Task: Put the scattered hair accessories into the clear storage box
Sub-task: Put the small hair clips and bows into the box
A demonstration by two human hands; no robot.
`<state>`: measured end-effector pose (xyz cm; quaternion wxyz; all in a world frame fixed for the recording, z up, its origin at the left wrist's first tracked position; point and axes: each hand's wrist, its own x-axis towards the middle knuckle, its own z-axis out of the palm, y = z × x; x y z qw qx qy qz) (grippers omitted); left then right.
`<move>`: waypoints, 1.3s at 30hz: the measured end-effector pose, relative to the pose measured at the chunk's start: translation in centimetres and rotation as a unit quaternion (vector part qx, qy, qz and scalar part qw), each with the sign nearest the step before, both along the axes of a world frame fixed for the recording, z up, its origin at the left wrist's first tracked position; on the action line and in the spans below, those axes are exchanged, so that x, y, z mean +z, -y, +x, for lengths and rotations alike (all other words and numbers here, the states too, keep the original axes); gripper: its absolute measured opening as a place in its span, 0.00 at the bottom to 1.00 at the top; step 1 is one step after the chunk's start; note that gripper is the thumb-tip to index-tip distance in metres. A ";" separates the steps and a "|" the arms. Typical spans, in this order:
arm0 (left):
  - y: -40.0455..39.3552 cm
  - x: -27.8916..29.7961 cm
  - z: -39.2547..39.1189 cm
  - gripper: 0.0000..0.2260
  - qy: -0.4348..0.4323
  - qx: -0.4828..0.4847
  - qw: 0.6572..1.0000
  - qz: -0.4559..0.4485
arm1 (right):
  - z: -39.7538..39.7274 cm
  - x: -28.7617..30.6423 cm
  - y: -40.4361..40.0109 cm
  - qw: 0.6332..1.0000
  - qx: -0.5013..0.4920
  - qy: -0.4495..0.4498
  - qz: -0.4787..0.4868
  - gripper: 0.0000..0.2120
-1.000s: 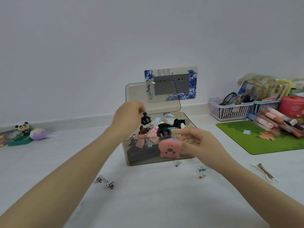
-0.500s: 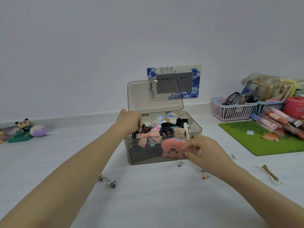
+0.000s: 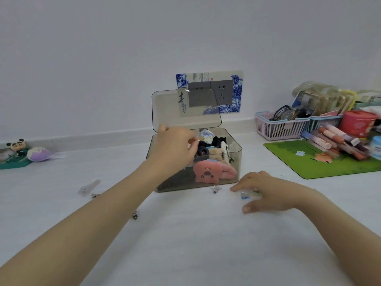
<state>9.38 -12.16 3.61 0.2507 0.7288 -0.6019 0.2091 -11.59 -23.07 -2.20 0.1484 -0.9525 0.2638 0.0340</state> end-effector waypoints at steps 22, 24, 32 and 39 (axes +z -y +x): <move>-0.6 -7.1 -5.1 0.06 -0.230 -0.087 0.965 0.092 | 1.1 -0.3 -0.5 0.940 -0.124 0.295 0.119 0.02; -1.3 -6.1 -5.5 0.11 -0.310 -0.133 0.941 0.013 | 1.0 0.5 -0.7 0.862 -0.151 0.342 0.342 0.04; 0.0 -4.7 -7.1 0.10 -0.293 -0.197 0.936 -0.001 | 1.5 1.1 -1.6 0.492 -0.176 0.317 0.791 0.13; 1.5 -4.2 -7.4 0.09 -0.280 -0.199 0.939 0.011 | 0.8 1.1 0.0 0.454 -0.231 0.347 0.787 0.18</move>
